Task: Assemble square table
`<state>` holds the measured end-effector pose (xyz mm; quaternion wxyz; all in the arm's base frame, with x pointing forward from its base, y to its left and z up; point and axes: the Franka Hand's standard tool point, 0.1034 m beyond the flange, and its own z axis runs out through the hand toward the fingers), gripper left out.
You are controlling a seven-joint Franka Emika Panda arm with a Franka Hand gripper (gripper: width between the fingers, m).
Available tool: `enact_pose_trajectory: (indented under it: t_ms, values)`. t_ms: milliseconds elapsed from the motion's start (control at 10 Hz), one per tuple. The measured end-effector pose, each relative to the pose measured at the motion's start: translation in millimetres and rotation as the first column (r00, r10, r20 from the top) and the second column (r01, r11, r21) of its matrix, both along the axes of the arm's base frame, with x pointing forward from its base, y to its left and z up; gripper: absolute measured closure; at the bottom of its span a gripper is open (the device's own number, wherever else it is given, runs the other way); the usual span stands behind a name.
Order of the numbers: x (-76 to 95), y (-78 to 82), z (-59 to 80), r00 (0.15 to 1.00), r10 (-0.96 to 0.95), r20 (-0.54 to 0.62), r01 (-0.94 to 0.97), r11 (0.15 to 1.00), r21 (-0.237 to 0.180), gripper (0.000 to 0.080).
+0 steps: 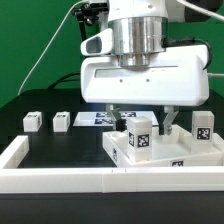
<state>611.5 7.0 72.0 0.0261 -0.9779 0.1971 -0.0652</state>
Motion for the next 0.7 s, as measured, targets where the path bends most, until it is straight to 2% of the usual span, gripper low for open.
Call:
enact_pose_trajectory:
  t_ms: [400,700]
  values:
    - [0.2,1.2,1.4,0.94,0.341,-0.002,-0.34,0.939,-0.057,0.015]
    - [1.4,-7.8,3.8,0.838,0.545,-0.016,-0.544,0.833,-0.098,0.015]
